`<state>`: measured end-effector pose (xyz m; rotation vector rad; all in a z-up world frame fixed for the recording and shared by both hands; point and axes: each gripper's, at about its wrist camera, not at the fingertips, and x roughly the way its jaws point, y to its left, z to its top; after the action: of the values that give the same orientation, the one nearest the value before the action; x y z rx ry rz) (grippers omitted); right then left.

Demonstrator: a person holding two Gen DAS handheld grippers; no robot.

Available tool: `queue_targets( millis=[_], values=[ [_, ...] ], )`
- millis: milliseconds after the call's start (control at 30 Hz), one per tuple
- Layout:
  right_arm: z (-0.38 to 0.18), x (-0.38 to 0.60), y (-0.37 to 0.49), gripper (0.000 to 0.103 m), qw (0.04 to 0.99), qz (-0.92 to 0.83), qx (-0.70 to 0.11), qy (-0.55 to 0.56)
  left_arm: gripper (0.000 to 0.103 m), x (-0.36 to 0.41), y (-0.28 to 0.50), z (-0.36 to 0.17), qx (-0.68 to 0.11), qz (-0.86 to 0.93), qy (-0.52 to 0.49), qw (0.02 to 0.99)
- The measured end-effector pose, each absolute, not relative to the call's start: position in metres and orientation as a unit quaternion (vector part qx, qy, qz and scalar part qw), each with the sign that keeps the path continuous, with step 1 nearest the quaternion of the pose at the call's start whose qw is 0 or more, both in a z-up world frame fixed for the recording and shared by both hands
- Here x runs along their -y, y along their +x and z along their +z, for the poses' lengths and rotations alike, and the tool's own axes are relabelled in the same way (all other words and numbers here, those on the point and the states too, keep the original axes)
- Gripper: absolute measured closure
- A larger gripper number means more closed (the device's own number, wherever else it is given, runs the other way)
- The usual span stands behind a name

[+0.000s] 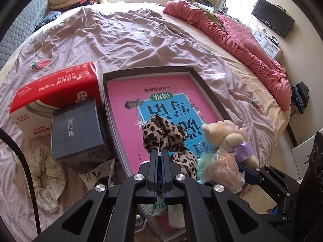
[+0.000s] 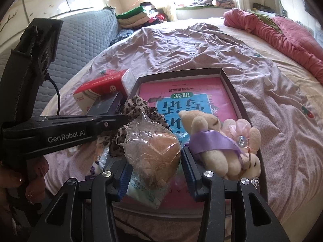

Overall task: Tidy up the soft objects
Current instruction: 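Lift and carry the scrunchie and bagged roll with both grippers over the tray, then lower the scrunchie and roll onto the tray and open both grippers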

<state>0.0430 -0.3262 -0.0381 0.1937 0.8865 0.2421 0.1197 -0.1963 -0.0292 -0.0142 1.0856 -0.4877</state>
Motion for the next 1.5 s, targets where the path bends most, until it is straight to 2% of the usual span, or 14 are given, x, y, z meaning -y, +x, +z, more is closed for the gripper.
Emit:
queue_targets(
  millis=[700,967,1067,1267,1400,1500],
  values=[
    [-0.051,0.316,0.057,0.054,0.901,0.128,-0.41,0.066,0.1,0.188,0.134,-0.046,-0.525,-0.228,-0.034,0.819],
    [-0.052,0.314,0.056,0.051,0.901,0.127,-0.411,0.058,0.097,0.188,0.137,-0.046,-0.528,-0.227,-0.036,0.818],
    [-0.052,0.315,0.056,0.05,0.902,0.126,-0.409,0.056,0.094,0.188,0.137,-0.046,-0.528,-0.227,-0.036,0.818],
    [-0.05,0.32,0.055,0.051,0.907,0.121,-0.399,0.063,0.081,0.188,0.136,-0.043,-0.528,-0.233,-0.033,0.816],
    [-0.054,0.325,0.058,0.052,0.91,0.114,-0.391,0.072,0.067,0.188,0.133,-0.039,-0.528,-0.236,-0.031,0.815],
    [-0.057,0.328,0.059,0.055,0.91,0.115,-0.39,0.079,0.06,0.187,0.13,-0.036,-0.527,-0.239,-0.031,0.815]
  ],
)
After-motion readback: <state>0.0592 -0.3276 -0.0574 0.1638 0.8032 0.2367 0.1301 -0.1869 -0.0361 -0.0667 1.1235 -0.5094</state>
